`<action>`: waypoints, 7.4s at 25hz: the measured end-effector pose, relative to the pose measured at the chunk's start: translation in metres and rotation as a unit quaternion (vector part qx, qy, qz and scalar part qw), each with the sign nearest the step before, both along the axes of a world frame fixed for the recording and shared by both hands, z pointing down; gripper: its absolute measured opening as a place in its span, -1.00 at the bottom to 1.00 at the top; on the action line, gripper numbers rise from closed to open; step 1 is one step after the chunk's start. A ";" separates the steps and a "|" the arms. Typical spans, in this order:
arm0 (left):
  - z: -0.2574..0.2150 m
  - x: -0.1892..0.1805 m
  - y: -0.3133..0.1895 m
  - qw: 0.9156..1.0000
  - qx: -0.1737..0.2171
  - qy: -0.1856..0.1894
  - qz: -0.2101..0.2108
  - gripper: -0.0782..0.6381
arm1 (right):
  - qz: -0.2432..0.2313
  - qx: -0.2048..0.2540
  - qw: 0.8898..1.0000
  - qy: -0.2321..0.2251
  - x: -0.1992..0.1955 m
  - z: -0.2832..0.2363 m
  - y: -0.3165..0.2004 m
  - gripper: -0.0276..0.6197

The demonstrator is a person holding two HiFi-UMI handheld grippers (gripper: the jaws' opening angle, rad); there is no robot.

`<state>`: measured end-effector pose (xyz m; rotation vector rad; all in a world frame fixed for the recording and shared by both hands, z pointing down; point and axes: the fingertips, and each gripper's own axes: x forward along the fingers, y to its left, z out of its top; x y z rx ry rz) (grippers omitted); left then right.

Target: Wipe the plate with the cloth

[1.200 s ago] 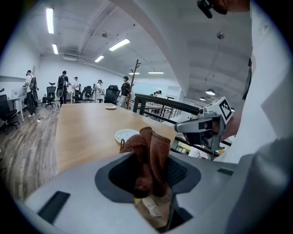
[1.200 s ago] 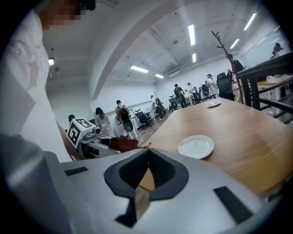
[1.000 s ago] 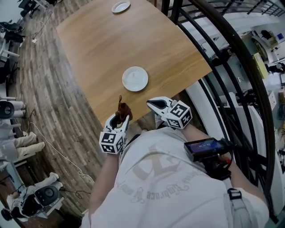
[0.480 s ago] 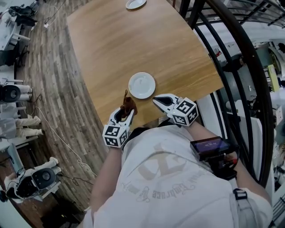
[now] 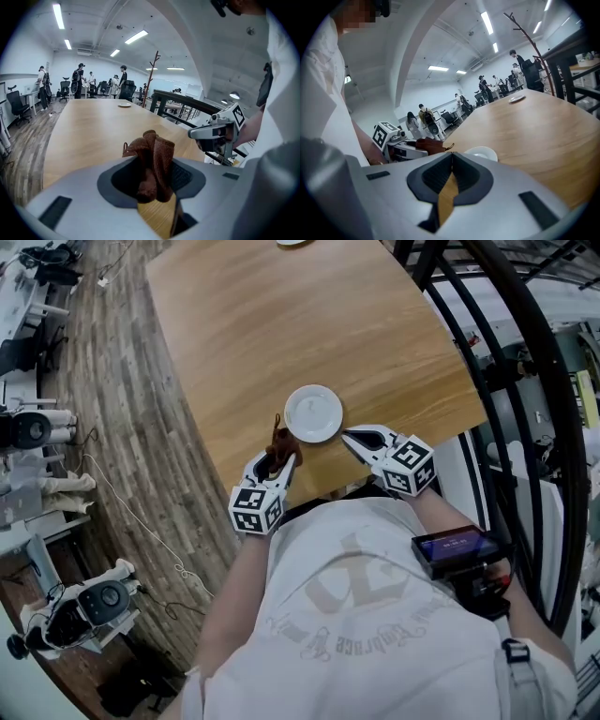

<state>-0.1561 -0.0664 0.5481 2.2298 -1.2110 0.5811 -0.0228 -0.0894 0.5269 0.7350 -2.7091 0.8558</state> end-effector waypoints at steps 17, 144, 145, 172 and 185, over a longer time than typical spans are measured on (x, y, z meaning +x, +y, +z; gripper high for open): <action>0.024 0.010 -0.082 0.992 0.006 -0.042 0.115 -0.31 | 0.071 -0.046 0.996 0.013 -0.009 0.018 0.032 -0.87; 0.058 0.106 -0.064 0.955 0.000 -0.086 0.285 -0.31 | 0.162 -0.103 0.981 0.022 0.054 0.058 0.055 -0.87; 0.056 0.110 -0.058 0.954 0.003 -0.086 0.287 -0.31 | 0.162 -0.103 0.981 0.020 0.057 0.058 0.056 -0.87; 0.043 0.129 -0.128 0.967 0.038 -0.085 0.235 -0.31 | 0.176 -0.117 0.977 0.027 0.074 0.062 0.057 -0.87; 0.012 0.065 -0.098 0.991 0.036 -0.016 0.131 -0.31 | 0.114 -0.039 0.992 0.023 0.045 0.032 0.017 -0.87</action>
